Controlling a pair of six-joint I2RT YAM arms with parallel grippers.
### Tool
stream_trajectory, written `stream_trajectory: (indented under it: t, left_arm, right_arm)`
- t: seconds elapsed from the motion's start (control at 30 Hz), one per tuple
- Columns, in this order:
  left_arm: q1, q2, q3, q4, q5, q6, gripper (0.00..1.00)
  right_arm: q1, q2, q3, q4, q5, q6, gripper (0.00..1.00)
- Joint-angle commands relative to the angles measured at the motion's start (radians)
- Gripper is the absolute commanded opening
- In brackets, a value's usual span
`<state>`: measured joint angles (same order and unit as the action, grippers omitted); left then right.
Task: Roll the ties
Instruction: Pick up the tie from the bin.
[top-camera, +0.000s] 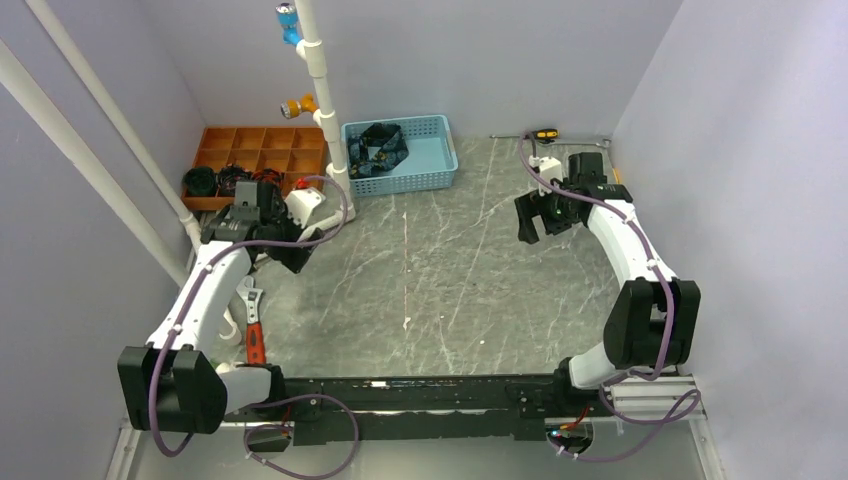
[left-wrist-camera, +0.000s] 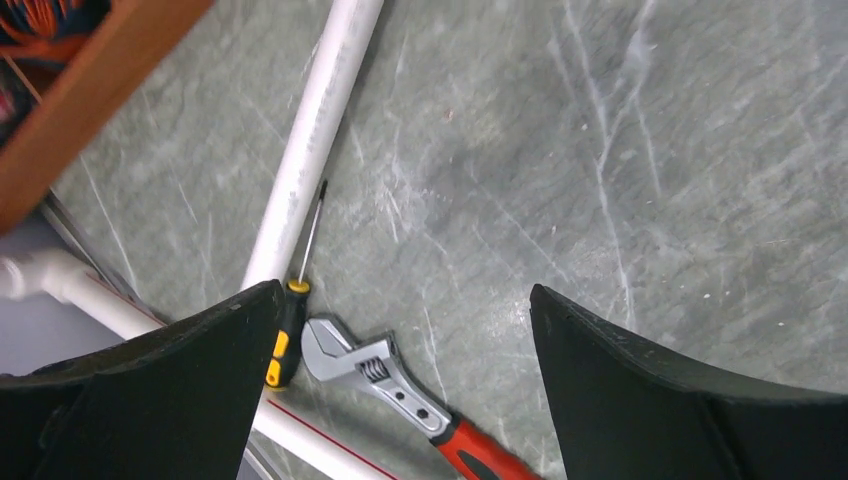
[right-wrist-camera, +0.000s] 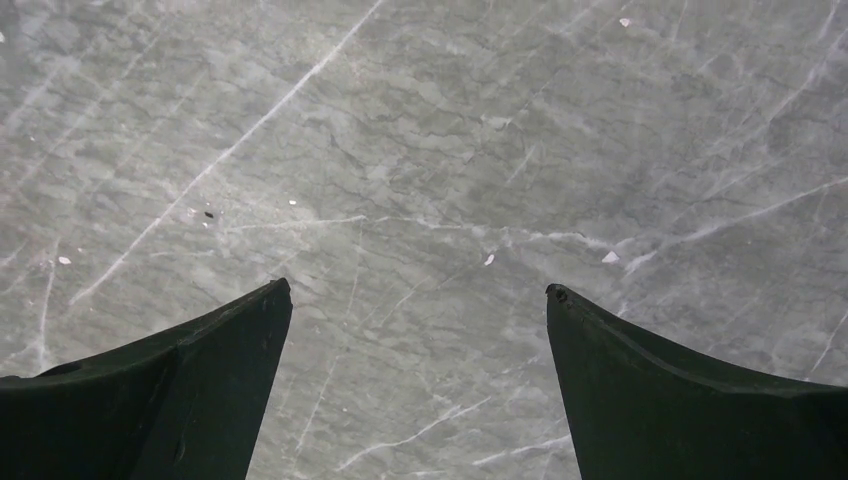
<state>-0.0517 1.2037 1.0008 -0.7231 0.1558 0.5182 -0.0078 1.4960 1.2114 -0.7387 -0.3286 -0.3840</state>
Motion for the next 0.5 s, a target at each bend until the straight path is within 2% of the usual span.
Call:
stream_trajectory:
  t: [0.0, 0.1, 0.2, 0.3, 0.47]
  left_arm:
    - [-0.054, 0.007, 0.109, 0.005, 0.044, 0.101, 0.99]
    - [-0.060, 0.020, 0.137, 0.013, 0.087, 0.109, 1.00]
    - [-0.060, 0.042, 0.149, 0.008, 0.091, 0.089, 0.99]
    - [-0.060, 0.064, 0.164, -0.012, 0.079, 0.056, 0.99]
    - [-0.060, 0.059, 0.167, -0.024, 0.069, 0.038, 0.99]
  right_arm:
    - [0.024, -0.020, 0.067, 0.060, -0.053, 0.044, 1.00]
    - [0.075, 0.005, 0.122, 0.131, -0.067, 0.095, 1.00]
    - [0.136, 0.102, 0.224, 0.212, -0.082, 0.142, 1.00]
    - [0.212, 0.237, 0.365, 0.298, -0.072, 0.195, 1.00]
    - [0.299, 0.546, 0.705, 0.413, -0.060, 0.407, 0.99]
